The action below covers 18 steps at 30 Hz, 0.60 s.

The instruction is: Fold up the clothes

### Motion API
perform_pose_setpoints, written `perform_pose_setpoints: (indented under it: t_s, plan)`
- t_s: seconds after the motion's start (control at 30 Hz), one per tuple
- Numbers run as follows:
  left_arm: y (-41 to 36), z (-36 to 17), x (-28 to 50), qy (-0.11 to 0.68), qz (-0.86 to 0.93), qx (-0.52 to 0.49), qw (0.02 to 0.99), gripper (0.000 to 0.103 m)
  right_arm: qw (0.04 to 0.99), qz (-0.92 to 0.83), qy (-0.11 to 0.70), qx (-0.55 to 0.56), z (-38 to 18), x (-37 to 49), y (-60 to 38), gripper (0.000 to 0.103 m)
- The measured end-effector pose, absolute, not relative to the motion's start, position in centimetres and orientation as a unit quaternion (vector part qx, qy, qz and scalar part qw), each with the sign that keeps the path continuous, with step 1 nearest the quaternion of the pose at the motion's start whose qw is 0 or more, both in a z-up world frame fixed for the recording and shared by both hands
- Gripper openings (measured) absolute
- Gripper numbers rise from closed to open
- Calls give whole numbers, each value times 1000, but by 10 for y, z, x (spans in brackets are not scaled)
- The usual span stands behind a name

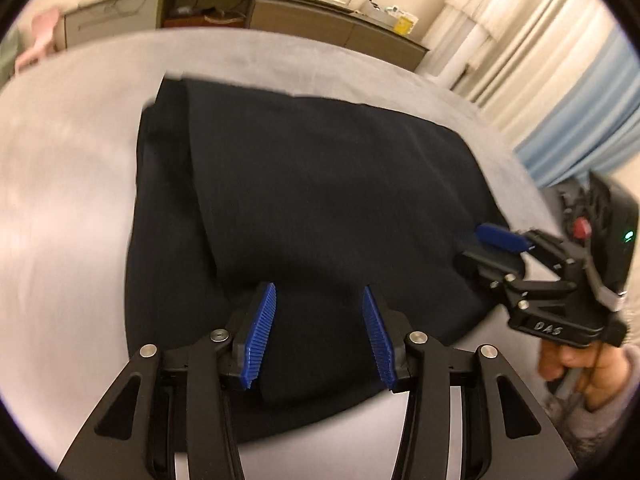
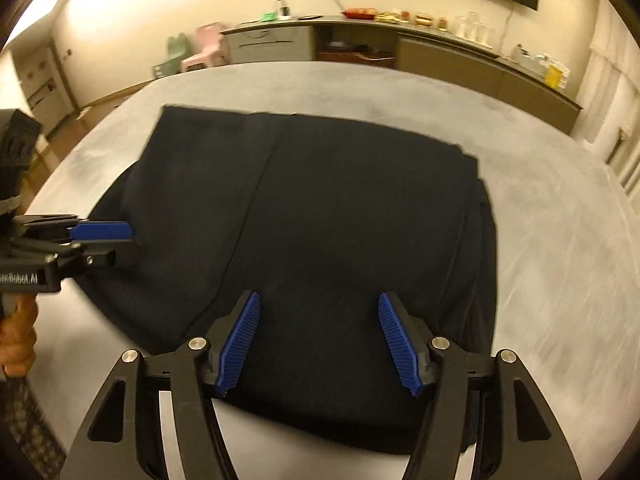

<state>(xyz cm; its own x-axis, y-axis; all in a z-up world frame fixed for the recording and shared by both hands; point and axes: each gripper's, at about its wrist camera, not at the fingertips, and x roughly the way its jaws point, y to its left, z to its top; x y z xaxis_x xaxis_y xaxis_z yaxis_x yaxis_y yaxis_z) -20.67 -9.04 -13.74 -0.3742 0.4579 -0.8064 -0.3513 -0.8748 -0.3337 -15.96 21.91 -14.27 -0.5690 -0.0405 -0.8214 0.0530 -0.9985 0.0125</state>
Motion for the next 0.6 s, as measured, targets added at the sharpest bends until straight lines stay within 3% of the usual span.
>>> perform_pose_setpoints:
  t_s: [0.23,0.37,0.47,0.6]
  plan:
    - [-78,-135,-244,-90,813,-522,243,47,3,-887,-18,461,-159,-227,275,66]
    - [-106,-134,-195,-71,795,-533,280,47,29,-870,-23,491,-147,-192,262,66]
    - [-140,-136,-187,-103,794,-549,241,45,68,-859,-5,508,-150,-164,240,66]
    - [-157,-129,-183,-127,792,-551,230,45,35,-845,55,531,-164,-140,233,67]
